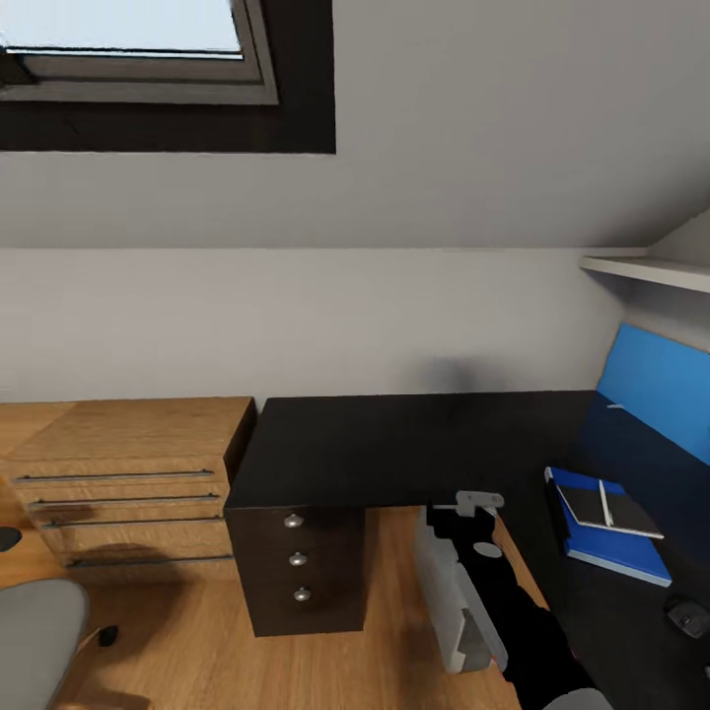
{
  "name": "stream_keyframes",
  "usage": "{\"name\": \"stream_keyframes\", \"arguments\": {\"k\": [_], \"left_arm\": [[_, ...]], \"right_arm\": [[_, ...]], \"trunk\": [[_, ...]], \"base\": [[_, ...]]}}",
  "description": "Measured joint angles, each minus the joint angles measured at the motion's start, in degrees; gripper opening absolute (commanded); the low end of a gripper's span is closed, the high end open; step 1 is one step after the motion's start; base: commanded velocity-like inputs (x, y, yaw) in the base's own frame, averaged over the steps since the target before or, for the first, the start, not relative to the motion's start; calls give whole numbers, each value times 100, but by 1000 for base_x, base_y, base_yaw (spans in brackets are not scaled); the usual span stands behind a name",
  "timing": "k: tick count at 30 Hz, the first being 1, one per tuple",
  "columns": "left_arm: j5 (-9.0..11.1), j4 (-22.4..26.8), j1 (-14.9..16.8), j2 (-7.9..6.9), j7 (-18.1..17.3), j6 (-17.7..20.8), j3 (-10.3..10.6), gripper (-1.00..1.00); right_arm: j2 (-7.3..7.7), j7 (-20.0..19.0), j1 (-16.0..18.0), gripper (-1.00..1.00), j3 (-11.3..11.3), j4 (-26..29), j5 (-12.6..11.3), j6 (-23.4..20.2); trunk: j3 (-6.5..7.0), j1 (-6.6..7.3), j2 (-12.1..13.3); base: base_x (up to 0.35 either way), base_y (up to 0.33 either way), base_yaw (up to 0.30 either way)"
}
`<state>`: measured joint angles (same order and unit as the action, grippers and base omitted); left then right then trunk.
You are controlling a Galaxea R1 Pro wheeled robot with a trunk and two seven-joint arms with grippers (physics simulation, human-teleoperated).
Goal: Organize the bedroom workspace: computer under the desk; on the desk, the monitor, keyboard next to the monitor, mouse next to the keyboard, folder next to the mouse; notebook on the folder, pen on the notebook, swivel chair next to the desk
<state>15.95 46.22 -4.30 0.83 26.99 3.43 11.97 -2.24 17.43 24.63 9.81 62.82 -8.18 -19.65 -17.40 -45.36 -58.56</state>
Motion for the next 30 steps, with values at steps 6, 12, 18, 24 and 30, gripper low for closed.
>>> {"name": "stream_keyframes", "arguments": {"k": [6,12,18,24,30], "left_arm": [[-4,-61,6,-5,-4,-42,-1,100],[-53,-37,7,46,30,-837,78,100],[-47,-52,7,37,33,-885,63,100],[-42,-51,7,30,39,-892,51,100],[-33,-59,7,14,26,-767,42,100]], "right_arm": [[2,11,-440,100,172,-10,5,386],[57,26,-1251,100,267,-792,3,1639],[125,32,-1269,100,264,-1392,25,2159],[138,34,-1272,100,267,-1938,27,2676],[127,36,-1274,100,269,-2708,184,3697]], "trunk": [[-1,0,0],[52,68,118],[160,200,359],[268,332,600],[376,464,841]], "base": [[-335,0,8],[-77,0,0],[-4,0,0],[-1,0,23],[0,0,214]]}}
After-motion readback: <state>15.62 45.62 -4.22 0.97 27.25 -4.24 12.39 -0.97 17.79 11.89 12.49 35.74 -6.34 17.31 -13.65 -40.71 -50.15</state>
